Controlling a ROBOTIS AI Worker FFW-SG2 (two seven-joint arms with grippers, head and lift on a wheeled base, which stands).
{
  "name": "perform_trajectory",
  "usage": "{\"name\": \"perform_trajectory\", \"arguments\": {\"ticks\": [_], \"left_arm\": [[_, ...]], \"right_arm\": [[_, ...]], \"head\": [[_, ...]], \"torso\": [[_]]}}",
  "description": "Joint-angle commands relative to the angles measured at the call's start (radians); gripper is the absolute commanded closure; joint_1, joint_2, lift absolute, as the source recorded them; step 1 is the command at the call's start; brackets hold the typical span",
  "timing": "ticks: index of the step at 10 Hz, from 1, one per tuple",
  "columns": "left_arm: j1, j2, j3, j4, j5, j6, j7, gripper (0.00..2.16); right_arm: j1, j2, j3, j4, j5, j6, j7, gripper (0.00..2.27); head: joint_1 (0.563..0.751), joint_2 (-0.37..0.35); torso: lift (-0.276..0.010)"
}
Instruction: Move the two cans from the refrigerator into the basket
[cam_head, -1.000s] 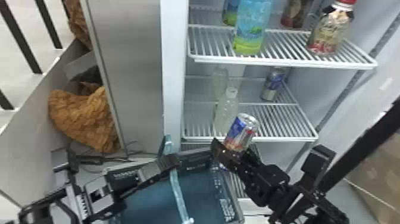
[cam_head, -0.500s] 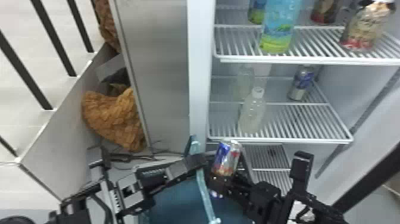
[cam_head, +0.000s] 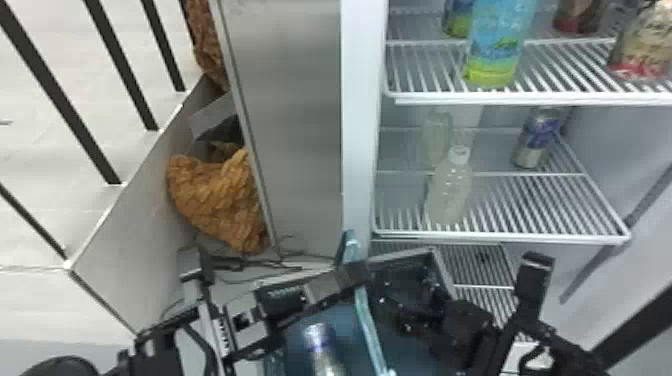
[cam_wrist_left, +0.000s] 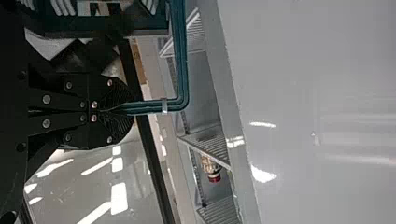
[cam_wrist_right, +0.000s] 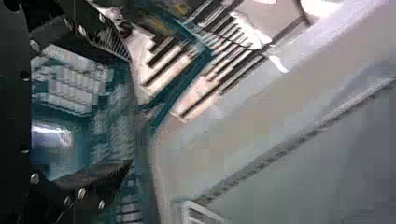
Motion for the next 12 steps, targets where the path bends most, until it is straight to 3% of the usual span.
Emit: {"name": "perform_trajectory", "arguments": {"ticks": [1, 5, 8, 12], "left_arm": [[0.000, 0.000, 0.000, 0.000, 0.000, 0.000, -0.001, 1.21], [0.000, 0.000, 0.000, 0.000, 0.002, 0.000, -0.001, 1.21], [0.002, 0.000, 0.000, -0.002, 0.004, 0.000, -0.001, 1.21], [-0.003, -0.001, -0.002, 0.000, 0.008, 0.000, -0.001, 1.21]], "right_arm": [[0.014, 0.008, -0.037, 0.004, 0.007, -0.167, -0.002, 0.12], [0.070, 0.043, -0.211, -0.055, 0.073, -0.361, -0.065, 0.12], [0.085, 0.048, -0.269, -0.053, 0.083, -0.454, -0.125, 0.12], [0.041, 0.049, -0.312, -0.001, 0.105, -0.572, -0.192, 0.12]], "head": [[0.695, 0.036], [0.695, -0.105], [0.695, -0.205], [0.695, -0.281]], "torso": [[-0.219], [-0.219], [-0.219], [-0.219]]}}
